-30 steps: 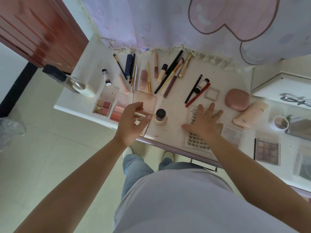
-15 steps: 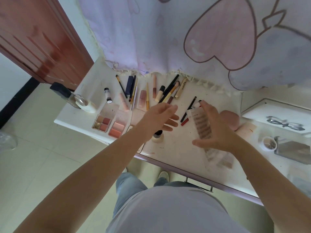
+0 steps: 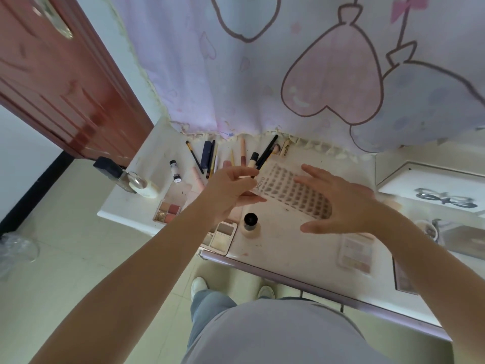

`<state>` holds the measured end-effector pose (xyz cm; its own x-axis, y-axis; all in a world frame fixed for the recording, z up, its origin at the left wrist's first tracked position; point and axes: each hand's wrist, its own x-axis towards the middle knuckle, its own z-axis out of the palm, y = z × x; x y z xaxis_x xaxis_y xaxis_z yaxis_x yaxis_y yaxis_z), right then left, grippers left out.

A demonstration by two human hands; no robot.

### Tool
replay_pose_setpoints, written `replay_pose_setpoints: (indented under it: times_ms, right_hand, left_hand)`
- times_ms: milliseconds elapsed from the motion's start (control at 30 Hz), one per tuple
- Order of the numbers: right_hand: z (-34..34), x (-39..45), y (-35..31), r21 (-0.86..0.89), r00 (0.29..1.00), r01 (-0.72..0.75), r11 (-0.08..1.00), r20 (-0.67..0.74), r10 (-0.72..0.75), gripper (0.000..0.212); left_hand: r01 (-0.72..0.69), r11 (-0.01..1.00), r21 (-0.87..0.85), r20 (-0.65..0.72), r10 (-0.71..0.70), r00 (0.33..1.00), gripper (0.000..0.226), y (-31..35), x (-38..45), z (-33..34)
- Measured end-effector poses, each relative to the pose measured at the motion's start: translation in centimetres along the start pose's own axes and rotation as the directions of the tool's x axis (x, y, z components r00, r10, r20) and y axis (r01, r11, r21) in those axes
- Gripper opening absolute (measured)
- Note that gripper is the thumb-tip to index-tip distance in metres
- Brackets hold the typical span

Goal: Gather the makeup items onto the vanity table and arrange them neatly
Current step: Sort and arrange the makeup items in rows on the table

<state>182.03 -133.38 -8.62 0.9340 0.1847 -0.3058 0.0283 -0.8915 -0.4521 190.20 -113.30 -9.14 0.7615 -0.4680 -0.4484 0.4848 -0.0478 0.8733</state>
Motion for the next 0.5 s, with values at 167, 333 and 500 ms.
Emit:
replay_pose_setpoints:
  times_ms: [167,333,500]
  right_hand:
    - [-1.3,0.9,-0.6,0.117,0.993,-0.003,0.993,0.119,-0.011,0.09]
    - [-1.8,1.5,-0.9,0.152,0.987,-0.004,0.988,0.161,-0.021,0.084]
    - [-2.4,1.4,-1.4,0.411,0.985,-0.074,0.909,0.172,0.003,0.069]
  left_hand:
    - [0.066,0.995,-0.072,0.007,-0.065,0.998,0.019,0.4,-0.4,-0.6]
    - [0.099,0.987,-0.128,-0.019,-0.103,0.995,0.01,1.0,-0.3,-0.4]
    - [0.026,1.0,-0.008,0.097,-0.025,0.995,0.024,0.6,-0.5,-1.1]
